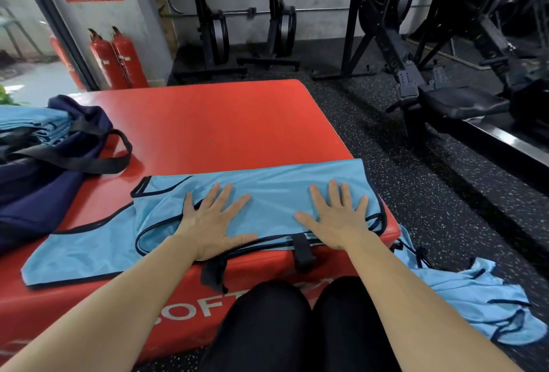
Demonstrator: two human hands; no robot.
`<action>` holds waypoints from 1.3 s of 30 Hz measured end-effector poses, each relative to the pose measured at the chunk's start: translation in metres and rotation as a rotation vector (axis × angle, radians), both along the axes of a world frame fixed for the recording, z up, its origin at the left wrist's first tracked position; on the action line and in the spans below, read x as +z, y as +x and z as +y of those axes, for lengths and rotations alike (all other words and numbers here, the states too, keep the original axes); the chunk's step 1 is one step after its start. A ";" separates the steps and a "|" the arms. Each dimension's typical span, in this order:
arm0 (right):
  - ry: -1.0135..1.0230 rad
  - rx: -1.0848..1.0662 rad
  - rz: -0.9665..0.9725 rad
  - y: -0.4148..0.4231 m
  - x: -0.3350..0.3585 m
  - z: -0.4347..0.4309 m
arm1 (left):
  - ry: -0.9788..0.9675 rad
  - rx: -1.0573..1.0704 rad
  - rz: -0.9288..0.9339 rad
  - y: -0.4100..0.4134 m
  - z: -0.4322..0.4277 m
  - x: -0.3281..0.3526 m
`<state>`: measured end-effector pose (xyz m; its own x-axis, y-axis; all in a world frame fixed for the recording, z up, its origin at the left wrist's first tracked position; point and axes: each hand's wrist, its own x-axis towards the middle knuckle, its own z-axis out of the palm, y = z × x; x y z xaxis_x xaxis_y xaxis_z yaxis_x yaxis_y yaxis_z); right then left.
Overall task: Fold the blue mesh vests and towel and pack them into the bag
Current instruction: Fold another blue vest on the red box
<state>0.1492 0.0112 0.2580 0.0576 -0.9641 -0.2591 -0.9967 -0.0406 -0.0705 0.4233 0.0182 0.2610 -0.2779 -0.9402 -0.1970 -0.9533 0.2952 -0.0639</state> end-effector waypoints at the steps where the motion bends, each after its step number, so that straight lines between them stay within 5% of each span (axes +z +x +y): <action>1: -0.006 0.009 -0.001 -0.001 0.000 -0.001 | 0.002 0.001 -0.004 0.000 0.000 0.000; 14: -0.036 -0.143 -0.005 0.007 0.011 0.000 | -0.010 -0.092 -0.104 -0.014 -0.015 0.021; 22: -0.106 0.066 -0.065 0.058 0.014 -0.033 | 0.117 -0.154 -0.004 -0.054 -0.032 0.009; 32: -0.128 -0.153 0.023 -0.021 -0.008 -0.059 | 0.067 -0.200 -0.011 -0.051 -0.036 -0.001; 35: -0.328 -0.193 -0.083 -0.022 -0.014 -0.058 | 0.059 -0.203 0.000 -0.049 -0.036 -0.002; 37: -0.616 -0.364 -0.092 -0.028 -0.015 -0.052 | 0.055 -0.207 -0.001 -0.049 -0.037 -0.003; 39: -0.660 -0.583 -0.055 -0.034 -0.013 -0.046 | 0.052 -0.211 -0.005 -0.049 -0.037 -0.002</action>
